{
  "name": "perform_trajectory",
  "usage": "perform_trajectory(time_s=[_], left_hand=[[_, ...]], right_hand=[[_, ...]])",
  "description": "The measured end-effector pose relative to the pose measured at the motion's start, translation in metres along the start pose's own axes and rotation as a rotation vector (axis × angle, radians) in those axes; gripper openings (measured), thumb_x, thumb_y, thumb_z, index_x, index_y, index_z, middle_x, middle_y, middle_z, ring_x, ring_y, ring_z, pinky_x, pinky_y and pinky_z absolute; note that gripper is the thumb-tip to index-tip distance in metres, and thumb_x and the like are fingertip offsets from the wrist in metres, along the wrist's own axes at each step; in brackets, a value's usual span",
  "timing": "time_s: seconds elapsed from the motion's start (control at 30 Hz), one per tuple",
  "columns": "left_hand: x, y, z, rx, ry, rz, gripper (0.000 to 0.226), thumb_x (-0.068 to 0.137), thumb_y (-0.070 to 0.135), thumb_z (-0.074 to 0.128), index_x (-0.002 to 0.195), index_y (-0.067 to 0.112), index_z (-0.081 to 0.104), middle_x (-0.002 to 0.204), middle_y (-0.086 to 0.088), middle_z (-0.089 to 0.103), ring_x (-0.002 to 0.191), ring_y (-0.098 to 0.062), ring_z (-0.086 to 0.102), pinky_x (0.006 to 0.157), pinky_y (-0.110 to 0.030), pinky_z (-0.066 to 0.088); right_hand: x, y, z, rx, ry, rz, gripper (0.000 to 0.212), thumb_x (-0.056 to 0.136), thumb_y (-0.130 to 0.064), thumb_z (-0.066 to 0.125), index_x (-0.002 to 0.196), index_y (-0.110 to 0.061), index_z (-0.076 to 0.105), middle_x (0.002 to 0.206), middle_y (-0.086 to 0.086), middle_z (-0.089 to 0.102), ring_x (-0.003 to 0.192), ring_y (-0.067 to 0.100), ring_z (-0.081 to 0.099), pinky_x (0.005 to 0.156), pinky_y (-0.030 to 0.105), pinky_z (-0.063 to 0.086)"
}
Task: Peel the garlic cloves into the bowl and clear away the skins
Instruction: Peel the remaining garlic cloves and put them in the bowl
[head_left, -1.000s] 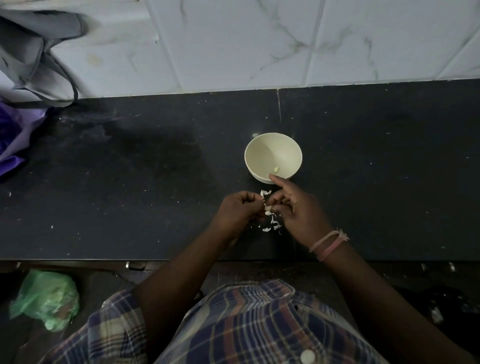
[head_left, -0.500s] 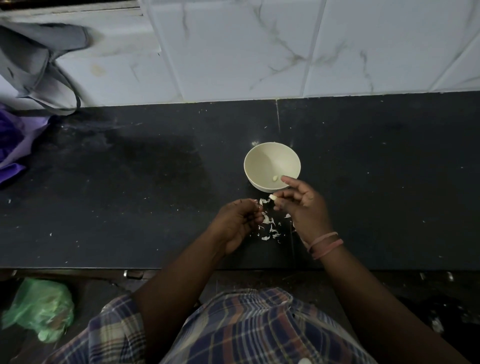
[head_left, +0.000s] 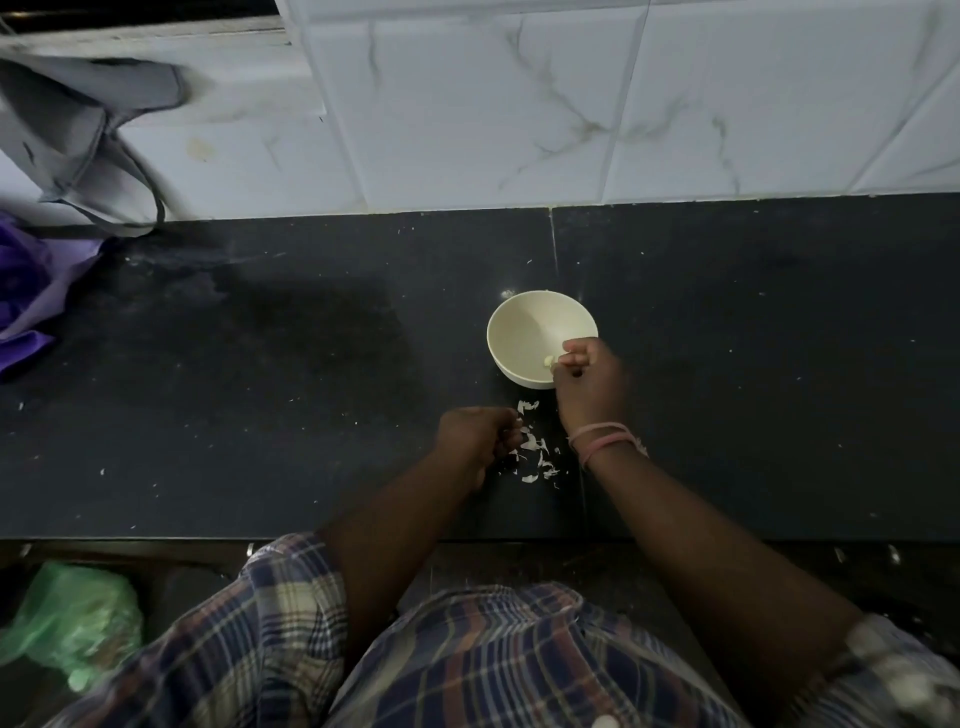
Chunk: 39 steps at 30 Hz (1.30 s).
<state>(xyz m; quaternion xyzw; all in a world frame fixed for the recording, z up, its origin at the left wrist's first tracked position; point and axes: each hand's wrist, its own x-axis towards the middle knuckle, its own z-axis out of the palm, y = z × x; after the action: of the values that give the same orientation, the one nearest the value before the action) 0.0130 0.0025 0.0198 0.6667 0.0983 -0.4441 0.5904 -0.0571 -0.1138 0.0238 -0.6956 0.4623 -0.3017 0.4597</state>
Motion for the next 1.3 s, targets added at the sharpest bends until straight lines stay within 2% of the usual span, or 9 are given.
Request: perform_trajectory(time_s=[0.2, 0.37, 0.43, 0.57, 0.73, 0.9, 1.03, 1.13, 1.3], left_hand=[[-0.001, -0.005, 0.005, -0.053, 0.013, -0.009, 0.015, 0.093, -0.007, 0.056, 0.097, -0.010, 0.069, 0.090, -0.022, 0.069, 0.070, -0.024, 0.066, 0.061, -0.024, 0.060], [-0.005, -0.006, 0.010, -0.168, -0.053, -0.131, 0.016, 0.096, 0.008, 0.060, 0.089, 0.002, 0.072, 0.087, -0.017, 0.073, 0.073, -0.026, 0.071, 0.060, -0.030, 0.056], [-0.007, -0.004, 0.011, -0.227, -0.087, -0.159, 0.016, 0.096, 0.013, 0.059, 0.094, 0.003, 0.071, 0.091, -0.015, 0.073, 0.076, -0.025, 0.072, 0.062, -0.029, 0.057], [-0.008, -0.002, 0.014, -0.223, -0.014, -0.124, 0.012, 0.096, 0.013, 0.058, 0.100, 0.009, 0.069, 0.085, -0.005, 0.070, 0.072, -0.017, 0.066, 0.056, -0.025, 0.055], [-0.014, -0.004, 0.026, -0.209, -0.119, -0.199, 0.021, 0.101, 0.022, 0.051, 0.092, 0.010, 0.065, 0.091, -0.009, 0.067, 0.078, -0.021, 0.064, 0.067, -0.032, 0.053], [-0.007, -0.009, 0.025, -0.177, -0.005, -0.011, 0.019, 0.101, 0.010, 0.050, 0.114, 0.010, 0.065, 0.102, -0.008, 0.066, 0.091, -0.020, 0.066, 0.080, -0.031, 0.057], [-0.011, -0.022, 0.028, -0.118, 0.017, 0.058, 0.022, 0.091, -0.012, 0.057, 0.095, 0.007, 0.067, 0.085, -0.011, 0.066, 0.071, -0.017, 0.064, 0.074, -0.027, 0.058], [-0.013, -0.030, 0.031, -0.076, 0.018, 0.069, 0.017, 0.090, -0.010, 0.062, 0.092, 0.007, 0.068, 0.080, -0.012, 0.067, 0.067, -0.017, 0.064, 0.067, -0.024, 0.059], [-0.018, -0.039, 0.031, 0.108, -0.047, 0.117, 0.017, 0.091, -0.005, 0.063, 0.091, 0.009, 0.072, 0.083, -0.014, 0.069, 0.072, -0.020, 0.065, 0.066, -0.026, 0.058]], right_hand=[[-0.022, 0.000, -0.005, -0.040, -0.005, -0.231, 0.021, 0.087, 0.001, 0.059, 0.100, -0.008, 0.073, 0.100, 0.006, 0.074, 0.094, 0.019, 0.069, 0.089, 0.034, 0.054], [-0.082, 0.031, 0.005, -0.174, -0.349, -0.441, 0.041, 0.091, -0.008, 0.049, 0.131, -0.006, 0.061, 0.131, 0.010, 0.064, 0.123, 0.022, 0.058, 0.110, 0.031, 0.040], [-0.083, 0.042, 0.004, -0.232, -0.378, -0.467, 0.042, 0.096, -0.015, 0.047, 0.136, -0.007, 0.055, 0.138, 0.011, 0.059, 0.128, 0.023, 0.054, 0.112, 0.035, 0.038], [-0.074, 0.042, -0.004, -0.308, -0.228, -0.434, 0.039, 0.098, -0.023, 0.042, 0.126, -0.007, 0.064, 0.126, 0.012, 0.066, 0.119, 0.025, 0.059, 0.109, 0.034, 0.040], [-0.077, 0.047, -0.012, -0.305, -0.306, -0.437, 0.031, 0.094, -0.014, 0.049, 0.120, -0.013, 0.065, 0.120, 0.008, 0.068, 0.110, 0.022, 0.061, 0.102, 0.033, 0.044], [-0.058, 0.072, -0.047, -0.496, -0.065, -0.170, 0.022, 0.093, -0.026, 0.051, 0.106, -0.021, 0.068, 0.103, 0.005, 0.067, 0.096, 0.029, 0.061, 0.088, 0.042, 0.048], [-0.054, 0.077, -0.050, -0.593, -0.129, -0.017, 0.012, 0.089, -0.032, 0.063, 0.096, -0.024, 0.069, 0.100, 0.004, 0.065, 0.097, 0.030, 0.059, 0.086, 0.039, 0.043], [-0.057, 0.079, -0.045, -0.623, -0.185, 0.001, 0.014, 0.089, -0.027, 0.063, 0.098, -0.019, 0.071, 0.100, 0.011, 0.064, 0.095, 0.034, 0.059, 0.083, 0.039, 0.045], [-0.059, 0.072, -0.051, -0.361, -0.161, -0.071, 0.006, 0.087, -0.010, 0.065, 0.090, -0.011, 0.071, 0.091, 0.008, 0.070, 0.089, 0.024, 0.065, 0.080, 0.034, 0.050]])
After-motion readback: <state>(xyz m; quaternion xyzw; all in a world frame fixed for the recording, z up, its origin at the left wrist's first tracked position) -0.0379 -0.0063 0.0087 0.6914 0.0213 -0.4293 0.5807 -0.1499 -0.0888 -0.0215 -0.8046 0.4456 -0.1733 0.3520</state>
